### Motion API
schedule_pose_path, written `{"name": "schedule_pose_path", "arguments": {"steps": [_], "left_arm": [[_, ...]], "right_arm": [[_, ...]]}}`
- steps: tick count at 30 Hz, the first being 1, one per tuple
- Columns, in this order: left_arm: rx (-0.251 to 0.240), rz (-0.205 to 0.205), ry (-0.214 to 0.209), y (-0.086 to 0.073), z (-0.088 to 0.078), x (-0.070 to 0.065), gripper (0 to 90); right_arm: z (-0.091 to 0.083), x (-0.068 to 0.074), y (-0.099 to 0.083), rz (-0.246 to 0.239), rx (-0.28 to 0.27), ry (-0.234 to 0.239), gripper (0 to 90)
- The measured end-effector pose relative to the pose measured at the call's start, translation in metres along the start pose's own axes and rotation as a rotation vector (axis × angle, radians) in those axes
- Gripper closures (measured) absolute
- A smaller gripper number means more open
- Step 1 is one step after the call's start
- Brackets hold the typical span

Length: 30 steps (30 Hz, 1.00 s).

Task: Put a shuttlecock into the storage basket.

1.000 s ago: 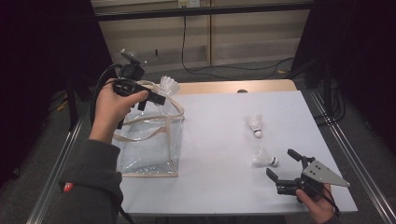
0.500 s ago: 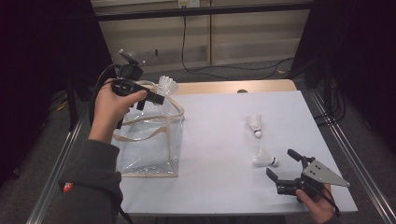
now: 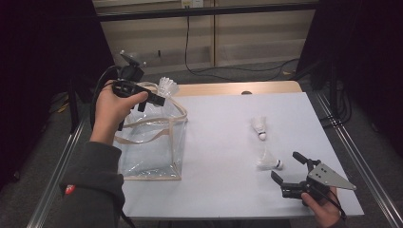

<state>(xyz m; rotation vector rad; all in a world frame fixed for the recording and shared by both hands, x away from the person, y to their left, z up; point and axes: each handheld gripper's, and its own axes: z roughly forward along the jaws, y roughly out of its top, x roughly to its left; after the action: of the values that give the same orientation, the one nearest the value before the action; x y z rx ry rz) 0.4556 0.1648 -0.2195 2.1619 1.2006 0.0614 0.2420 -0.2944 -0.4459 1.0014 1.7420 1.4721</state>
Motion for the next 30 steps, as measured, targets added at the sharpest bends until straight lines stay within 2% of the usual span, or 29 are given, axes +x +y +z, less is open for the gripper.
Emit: {"name": "schedule_pose_path", "arguments": {"steps": [30], "left_arm": [[0.002, -0.031, 0.034, 0.000, 0.003, 0.011, 65.8]], "right_arm": [[0.000, 0.000, 0.000, 0.001, -0.007, 0.002, 0.6]]}}
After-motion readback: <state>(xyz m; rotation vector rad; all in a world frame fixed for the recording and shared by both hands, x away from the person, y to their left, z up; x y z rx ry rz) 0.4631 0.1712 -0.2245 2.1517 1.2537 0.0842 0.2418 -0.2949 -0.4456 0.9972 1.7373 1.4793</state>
